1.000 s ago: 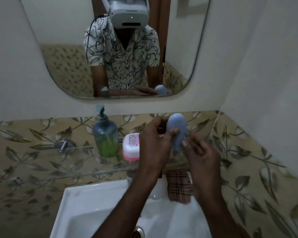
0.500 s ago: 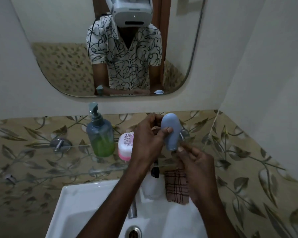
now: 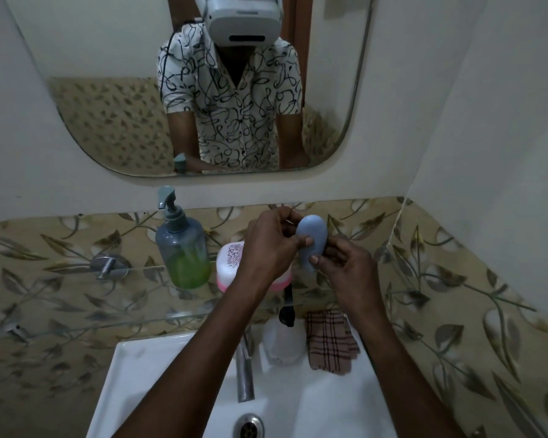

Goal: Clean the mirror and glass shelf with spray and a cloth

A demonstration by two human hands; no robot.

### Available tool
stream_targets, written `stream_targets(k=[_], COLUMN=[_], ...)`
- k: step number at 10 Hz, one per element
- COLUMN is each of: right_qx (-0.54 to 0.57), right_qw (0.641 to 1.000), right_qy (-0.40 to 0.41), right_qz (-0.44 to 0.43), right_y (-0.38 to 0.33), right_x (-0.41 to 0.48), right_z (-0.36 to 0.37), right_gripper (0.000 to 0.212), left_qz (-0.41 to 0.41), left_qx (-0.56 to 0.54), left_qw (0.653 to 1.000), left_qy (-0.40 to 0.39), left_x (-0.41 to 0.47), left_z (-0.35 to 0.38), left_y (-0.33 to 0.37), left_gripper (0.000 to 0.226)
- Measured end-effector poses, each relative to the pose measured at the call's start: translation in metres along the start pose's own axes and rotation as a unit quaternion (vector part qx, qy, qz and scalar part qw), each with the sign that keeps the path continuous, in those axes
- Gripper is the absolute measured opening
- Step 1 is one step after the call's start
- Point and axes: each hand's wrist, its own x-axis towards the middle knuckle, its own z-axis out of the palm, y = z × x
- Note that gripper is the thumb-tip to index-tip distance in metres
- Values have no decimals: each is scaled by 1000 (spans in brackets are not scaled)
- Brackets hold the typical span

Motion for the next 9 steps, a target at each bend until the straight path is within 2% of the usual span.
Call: stream_targets(k=[2, 4, 6, 7, 8, 9], right_qx=[-29, -31, -37, -40, 11, 90], right_qw=[999, 999, 999, 998, 1000, 994], right_qy=[-14, -26, -34, -42, -16, 66], right_qz=[1, -6, -2, -3, 8, 12], right_y=[4, 4, 3, 2, 7, 9], right_x=[1, -1, -2, -4, -5, -18], right_z=[-1, -1, -1, -2, -4, -8], right_gripper=[27, 31, 32, 40, 52, 51], left_qz=[7, 15, 27, 46, 64, 97], left_qx=[5, 15, -8, 4, 3, -24], left_qw=[1000, 1000, 999, 998, 994, 984], left_qy=[-8, 3, 21, 48, 89, 150], left_x=[-1, -7, -18, -25, -34, -61], left_z=[0, 2, 3, 1, -5, -13], left_y=[1, -3, -8, -9, -7, -9], left_gripper=[24, 26, 40, 46, 45, 32])
